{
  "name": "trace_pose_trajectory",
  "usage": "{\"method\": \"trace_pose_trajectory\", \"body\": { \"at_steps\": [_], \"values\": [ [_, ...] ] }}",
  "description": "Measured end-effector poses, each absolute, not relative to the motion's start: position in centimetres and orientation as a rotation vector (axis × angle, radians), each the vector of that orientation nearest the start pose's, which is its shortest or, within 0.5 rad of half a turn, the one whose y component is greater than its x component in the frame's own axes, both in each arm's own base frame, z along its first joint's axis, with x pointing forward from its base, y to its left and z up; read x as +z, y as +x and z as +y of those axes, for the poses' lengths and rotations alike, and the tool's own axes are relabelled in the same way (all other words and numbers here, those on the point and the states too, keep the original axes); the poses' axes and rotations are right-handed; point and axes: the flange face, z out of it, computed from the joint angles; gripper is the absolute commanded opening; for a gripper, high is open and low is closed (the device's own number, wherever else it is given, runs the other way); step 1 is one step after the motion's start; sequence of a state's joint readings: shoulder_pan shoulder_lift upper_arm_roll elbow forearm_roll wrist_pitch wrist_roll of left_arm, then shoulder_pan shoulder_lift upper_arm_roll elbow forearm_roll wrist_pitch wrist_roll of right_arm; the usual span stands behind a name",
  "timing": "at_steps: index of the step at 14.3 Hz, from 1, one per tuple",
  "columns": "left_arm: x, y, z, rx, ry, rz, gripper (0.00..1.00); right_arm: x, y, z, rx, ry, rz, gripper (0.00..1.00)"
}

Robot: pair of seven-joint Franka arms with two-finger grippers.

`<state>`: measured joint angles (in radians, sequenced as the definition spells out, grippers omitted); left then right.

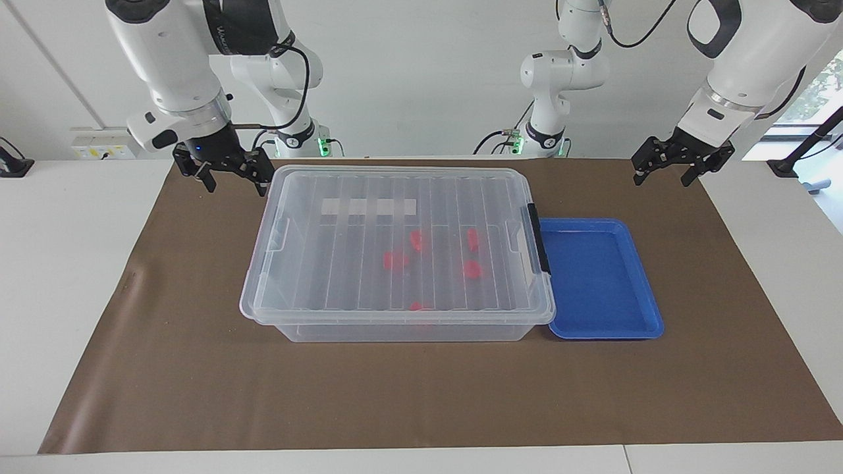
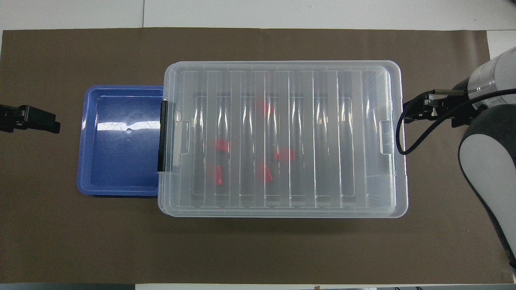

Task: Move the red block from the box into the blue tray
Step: 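Reach the right gripper to the handle on the clear lid's edge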

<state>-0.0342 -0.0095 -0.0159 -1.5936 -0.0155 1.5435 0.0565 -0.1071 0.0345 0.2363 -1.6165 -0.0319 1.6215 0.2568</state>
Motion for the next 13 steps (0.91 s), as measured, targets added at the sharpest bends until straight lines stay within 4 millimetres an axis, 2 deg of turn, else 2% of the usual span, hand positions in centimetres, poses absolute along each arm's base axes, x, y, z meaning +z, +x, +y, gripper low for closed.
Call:
{"method": "trace_pose_trajectory", "body": {
  "at_steps": [2, 5, 13],
  "values": [
    [61.7, 54.7, -2.9, 0.064, -3.152, 0.168, 1.00, 56.4, 56.7, 7.8, 0.040, -3.161, 0.204, 1.00],
    [61.7, 54.7, -2.9, 0.064, -3.152, 0.168, 1.00, 53.2, 56.8, 7.7, 0.078, -3.163, 0.205, 1.00],
    [61.7, 54.7, -2.9, 0.064, -3.152, 0.168, 1.00, 48.0, 56.4, 5.9, 0.106, -3.165, 0.198, 1.00]
  ]
}}
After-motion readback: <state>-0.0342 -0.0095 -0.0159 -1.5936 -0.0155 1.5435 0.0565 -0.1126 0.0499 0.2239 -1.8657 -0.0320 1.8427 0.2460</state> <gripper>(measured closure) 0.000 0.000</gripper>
